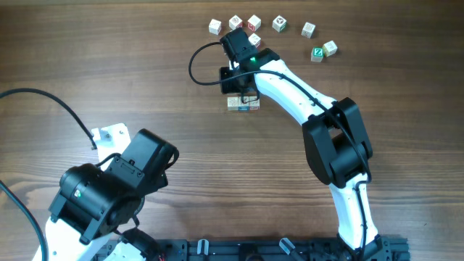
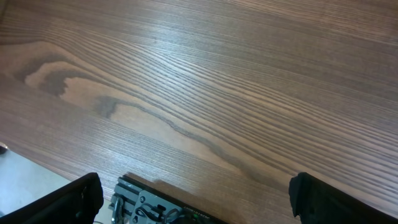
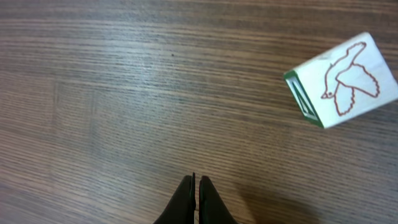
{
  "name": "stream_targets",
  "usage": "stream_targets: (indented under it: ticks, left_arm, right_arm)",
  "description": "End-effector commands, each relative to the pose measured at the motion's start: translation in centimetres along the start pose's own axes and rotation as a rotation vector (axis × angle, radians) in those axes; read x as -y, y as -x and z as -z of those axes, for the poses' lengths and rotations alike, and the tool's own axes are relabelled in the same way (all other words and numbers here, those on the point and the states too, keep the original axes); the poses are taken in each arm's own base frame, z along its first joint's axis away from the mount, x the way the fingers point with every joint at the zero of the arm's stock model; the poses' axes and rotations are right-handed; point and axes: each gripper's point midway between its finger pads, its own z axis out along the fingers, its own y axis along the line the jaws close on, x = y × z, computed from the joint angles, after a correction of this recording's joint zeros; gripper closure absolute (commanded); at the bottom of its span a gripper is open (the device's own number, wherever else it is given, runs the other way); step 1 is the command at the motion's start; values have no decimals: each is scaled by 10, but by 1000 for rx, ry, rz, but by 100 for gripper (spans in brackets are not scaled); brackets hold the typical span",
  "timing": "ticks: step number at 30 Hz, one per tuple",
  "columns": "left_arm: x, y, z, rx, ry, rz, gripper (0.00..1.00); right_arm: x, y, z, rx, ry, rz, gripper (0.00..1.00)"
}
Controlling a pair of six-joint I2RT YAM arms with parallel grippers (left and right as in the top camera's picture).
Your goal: Form a horizontal line
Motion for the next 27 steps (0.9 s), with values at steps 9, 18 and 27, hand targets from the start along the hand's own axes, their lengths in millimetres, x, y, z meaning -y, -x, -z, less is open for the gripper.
stream_targets:
  ticks: [9,18,27]
  left_arm:
    - [-3,2,-1,10,16,12,0]
    - [-3,2,-1,10,16,12,0]
    - [-3,2,-1,10,16,12,0]
  right_arm:
    - [13,-19,-11,-68,-58,-39,95]
    - [15,-25,-10,-96,-68,-52,95]
    - [16,-28,-9,-106,-73,-60,95]
